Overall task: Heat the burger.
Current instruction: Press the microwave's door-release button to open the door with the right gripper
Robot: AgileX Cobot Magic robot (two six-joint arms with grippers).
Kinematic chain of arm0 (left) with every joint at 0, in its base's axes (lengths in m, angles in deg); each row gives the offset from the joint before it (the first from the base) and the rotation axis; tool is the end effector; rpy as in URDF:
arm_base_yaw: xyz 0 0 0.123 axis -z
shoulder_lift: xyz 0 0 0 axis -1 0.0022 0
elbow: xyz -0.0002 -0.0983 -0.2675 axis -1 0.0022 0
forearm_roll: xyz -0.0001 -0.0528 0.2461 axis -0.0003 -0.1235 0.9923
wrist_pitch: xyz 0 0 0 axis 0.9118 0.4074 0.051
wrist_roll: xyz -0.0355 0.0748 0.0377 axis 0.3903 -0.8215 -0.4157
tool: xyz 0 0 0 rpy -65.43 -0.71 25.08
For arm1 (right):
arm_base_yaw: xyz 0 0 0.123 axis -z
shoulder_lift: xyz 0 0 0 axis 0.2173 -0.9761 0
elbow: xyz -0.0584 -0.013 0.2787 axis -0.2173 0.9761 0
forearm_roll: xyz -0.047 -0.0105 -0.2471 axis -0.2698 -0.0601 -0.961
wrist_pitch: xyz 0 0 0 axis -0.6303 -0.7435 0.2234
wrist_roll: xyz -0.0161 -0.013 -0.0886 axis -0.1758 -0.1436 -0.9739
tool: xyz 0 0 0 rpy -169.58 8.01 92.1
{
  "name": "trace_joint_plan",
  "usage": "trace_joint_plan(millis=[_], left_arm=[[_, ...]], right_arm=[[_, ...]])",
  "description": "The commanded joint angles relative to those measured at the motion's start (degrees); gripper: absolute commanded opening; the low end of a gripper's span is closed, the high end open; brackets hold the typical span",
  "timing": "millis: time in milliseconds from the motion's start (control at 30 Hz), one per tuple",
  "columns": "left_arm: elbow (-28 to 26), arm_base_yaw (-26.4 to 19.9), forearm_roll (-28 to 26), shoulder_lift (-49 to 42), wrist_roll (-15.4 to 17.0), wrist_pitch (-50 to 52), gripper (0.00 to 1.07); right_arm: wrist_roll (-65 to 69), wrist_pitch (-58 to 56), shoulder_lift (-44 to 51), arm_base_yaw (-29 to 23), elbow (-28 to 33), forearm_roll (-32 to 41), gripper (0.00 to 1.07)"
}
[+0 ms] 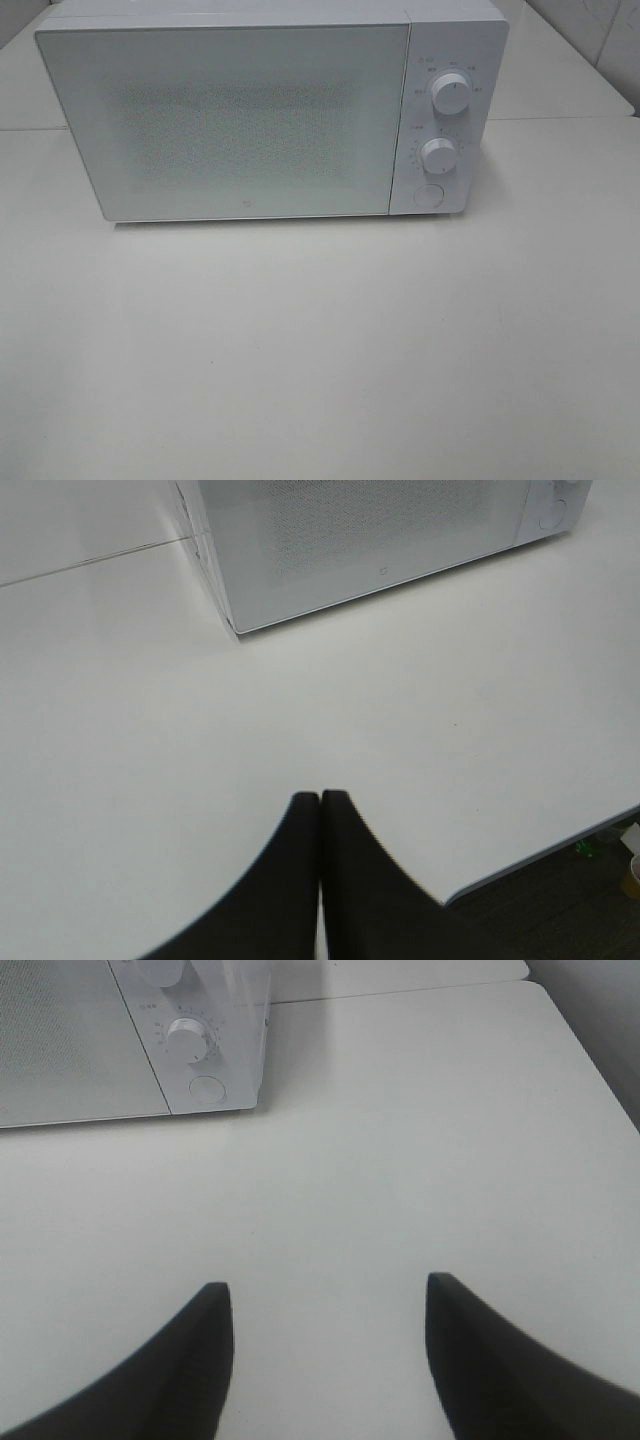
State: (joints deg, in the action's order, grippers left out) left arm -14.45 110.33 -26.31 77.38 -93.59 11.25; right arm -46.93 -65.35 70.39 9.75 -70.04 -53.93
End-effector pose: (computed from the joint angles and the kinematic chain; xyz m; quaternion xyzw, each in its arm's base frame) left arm -0.0066 -0.0005 0.2789 0.1953 0.8273 -0.0830 0.5201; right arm -0.0048 -0.0003 0.2833 -0.0121 0.8373 0.0188 0.5464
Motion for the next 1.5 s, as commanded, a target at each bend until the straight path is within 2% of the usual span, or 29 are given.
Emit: trace_joint_plan(millis=[33,1500], left_arm=[[0.1,-0.3,-0.3,-1.3,0.1,0.9,0.0],[0.1,-0.3,-0.3,-1.3,0.1,0.9,0.0]], right_arm=[[-0.6,0.7,1.2,0.2,0.2,0.0,0.56],[-0.6,1.5,-0.1,0.2,-0.3,0.0,0.56]])
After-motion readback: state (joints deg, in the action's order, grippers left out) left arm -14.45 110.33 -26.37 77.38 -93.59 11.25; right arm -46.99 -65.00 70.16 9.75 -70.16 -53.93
